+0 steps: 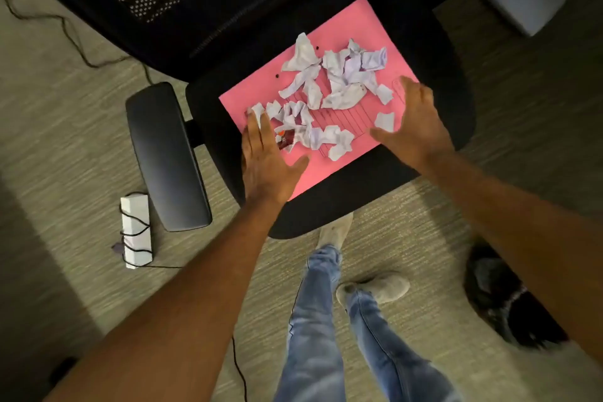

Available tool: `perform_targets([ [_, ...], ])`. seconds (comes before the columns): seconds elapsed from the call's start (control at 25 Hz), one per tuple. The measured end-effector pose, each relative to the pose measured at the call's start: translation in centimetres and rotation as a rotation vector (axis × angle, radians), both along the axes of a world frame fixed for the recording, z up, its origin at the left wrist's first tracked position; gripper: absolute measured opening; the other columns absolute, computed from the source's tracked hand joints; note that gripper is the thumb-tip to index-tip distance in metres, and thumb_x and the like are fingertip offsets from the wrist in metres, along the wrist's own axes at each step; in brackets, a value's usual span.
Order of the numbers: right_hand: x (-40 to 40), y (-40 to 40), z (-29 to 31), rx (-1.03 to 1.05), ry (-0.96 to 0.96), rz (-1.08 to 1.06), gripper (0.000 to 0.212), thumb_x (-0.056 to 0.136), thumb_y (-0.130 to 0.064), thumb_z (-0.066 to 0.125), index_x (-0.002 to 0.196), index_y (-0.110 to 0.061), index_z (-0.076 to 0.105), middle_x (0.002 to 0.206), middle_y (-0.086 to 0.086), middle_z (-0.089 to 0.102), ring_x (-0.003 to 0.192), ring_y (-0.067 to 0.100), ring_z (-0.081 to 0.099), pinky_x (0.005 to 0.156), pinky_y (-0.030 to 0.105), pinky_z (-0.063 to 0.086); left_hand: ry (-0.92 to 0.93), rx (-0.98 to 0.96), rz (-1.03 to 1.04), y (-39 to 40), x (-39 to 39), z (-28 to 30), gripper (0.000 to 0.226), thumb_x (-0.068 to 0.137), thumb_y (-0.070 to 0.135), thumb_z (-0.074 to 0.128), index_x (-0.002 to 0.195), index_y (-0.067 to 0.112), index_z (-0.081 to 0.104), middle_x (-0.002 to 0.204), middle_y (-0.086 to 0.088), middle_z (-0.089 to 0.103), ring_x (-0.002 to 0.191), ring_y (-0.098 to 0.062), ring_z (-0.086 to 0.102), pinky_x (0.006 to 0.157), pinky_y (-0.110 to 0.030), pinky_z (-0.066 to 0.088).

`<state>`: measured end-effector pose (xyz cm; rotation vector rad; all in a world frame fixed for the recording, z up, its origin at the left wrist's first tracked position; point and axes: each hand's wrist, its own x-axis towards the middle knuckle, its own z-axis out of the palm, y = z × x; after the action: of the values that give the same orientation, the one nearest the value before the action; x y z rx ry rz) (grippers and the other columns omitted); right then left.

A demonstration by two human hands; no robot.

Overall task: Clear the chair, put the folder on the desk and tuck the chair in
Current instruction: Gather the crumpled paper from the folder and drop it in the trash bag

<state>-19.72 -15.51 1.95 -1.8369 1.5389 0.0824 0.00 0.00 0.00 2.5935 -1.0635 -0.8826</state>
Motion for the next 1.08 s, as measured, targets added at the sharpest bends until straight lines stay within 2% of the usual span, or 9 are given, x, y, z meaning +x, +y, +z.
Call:
perform_targets([
  [0.16,3.3,-4.0,-2.0,0.050,0.081,0.044,0.124,0.067,-0.049,0.091,0.160,-0.030,0.012,0.162,0.010,0.018,0.135,0.035,0.050,0.098,0.045,0.054,-0.039,0.092,0.056,-3.1,1.5,-1.7,0.124,0.071,0.065,0.079,0.160,0.025,0.003,0.169,-0.001,-0.003,0.154,-0.034,0.008,0.110,-0.053,0.042],
  [0.24,4.7,-5.2,-2.7,0.052,0.132,0.090,0.128,0.066,-0.052,0.091,0.160,-0.033,0.007,0.164,0.011,0.013,0.136,0.036,0.049,0.095,0.044,0.055,-0.098,0.134,0.000,-4.1,1.8,-2.3,0.123,0.068,0.065,0.081,0.159,0.026,0.008,0.168,-0.004,0.004,0.150,-0.036,0.016,0.104,-0.055,0.048],
  [0.32,5.3,-6.0,-2.8,0.088,0.146,0.144,0.135,0.064,-0.051,0.093,0.160,-0.038,0.000,0.166,0.010,0.007,0.135,0.037,0.050,0.085,0.042,0.055,-0.110,0.133,-0.060,-4.5,1.9,-2.3,0.117,0.069,0.061,0.082,0.158,0.027,0.013,0.165,-0.007,0.011,0.147,-0.036,0.021,0.101,-0.055,0.050],
  [0.44,7.1,-7.0,-4.2,0.115,0.226,0.238,0.135,0.062,-0.055,0.092,0.158,-0.044,-0.001,0.165,0.010,0.005,0.115,0.030,0.059,0.071,0.037,0.055,-0.095,0.130,-0.058,-5.7,2.7,-3.6,0.104,0.073,0.054,0.083,0.154,0.027,0.023,0.158,-0.010,0.022,0.141,-0.036,0.028,0.095,-0.052,0.054],
  [0.64,7.4,-6.1,-4.8,-0.038,0.216,0.321,0.104,0.065,-0.053,0.089,0.150,-0.033,0.032,0.154,0.010,0.022,0.105,0.031,0.060,0.078,0.043,0.061,-0.087,0.010,-0.083,-5.8,2.2,-3.6,0.081,0.079,0.037,0.082,0.147,0.023,0.040,0.147,-0.009,0.034,0.132,-0.029,0.038,0.091,-0.039,0.055],
  [0.72,7.5,-5.7,-5.1,-0.047,0.207,0.314,0.097,0.067,-0.045,0.090,0.148,-0.030,0.038,0.152,0.010,0.025,0.104,0.030,0.059,0.077,0.044,0.061,-0.065,-0.011,-0.075,-6.0,1.8,-3.6,0.069,0.082,0.031,0.080,0.142,0.023,0.047,0.143,-0.008,0.037,0.127,-0.027,0.043,0.085,-0.032,0.052],
  [0.8,7.4,-5.6,-5.2,-0.042,0.183,0.303,0.087,0.071,-0.033,0.088,0.145,-0.028,0.042,0.149,0.009,0.028,0.104,0.029,0.058,0.076,0.047,0.062,-0.053,-0.030,-0.070,-6.3,1.5,-3.7,0.059,0.083,0.029,0.080,0.134,0.021,0.052,0.140,-0.009,0.039,0.122,-0.027,0.050,0.084,-0.034,0.056],
  [0.92,7.1,-5.1,-5.3,-0.077,0.111,0.315,0.060,0.078,-0.020,0.083,0.130,-0.025,0.053,0.142,0.007,0.034,0.105,0.026,0.056,0.078,0.046,0.061,-0.024,-0.044,-0.074,-6.6,1.2,-3.8,0.059,0.080,0.026,0.084,0.130,0.018,0.053,0.135,-0.009,0.044,0.114,-0.025,0.057,0.079,-0.034,0.060],
  [1.08,6.3,-4.8,-5.6,-0.101,0.022,0.273,0.030,0.088,-0.013,0.076,0.113,-0.016,0.061,0.135,0.008,0.041,0.098,0.022,0.058,0.078,0.035,0.060,0.000,-0.052,-0.082,-6.9,1.0,-3.8,0.060,0.080,0.027,0.084,0.130,0.018,0.053,0.128,-0.006,0.050,0.109,-0.021,0.059,0.081,-0.034,0.061],
])
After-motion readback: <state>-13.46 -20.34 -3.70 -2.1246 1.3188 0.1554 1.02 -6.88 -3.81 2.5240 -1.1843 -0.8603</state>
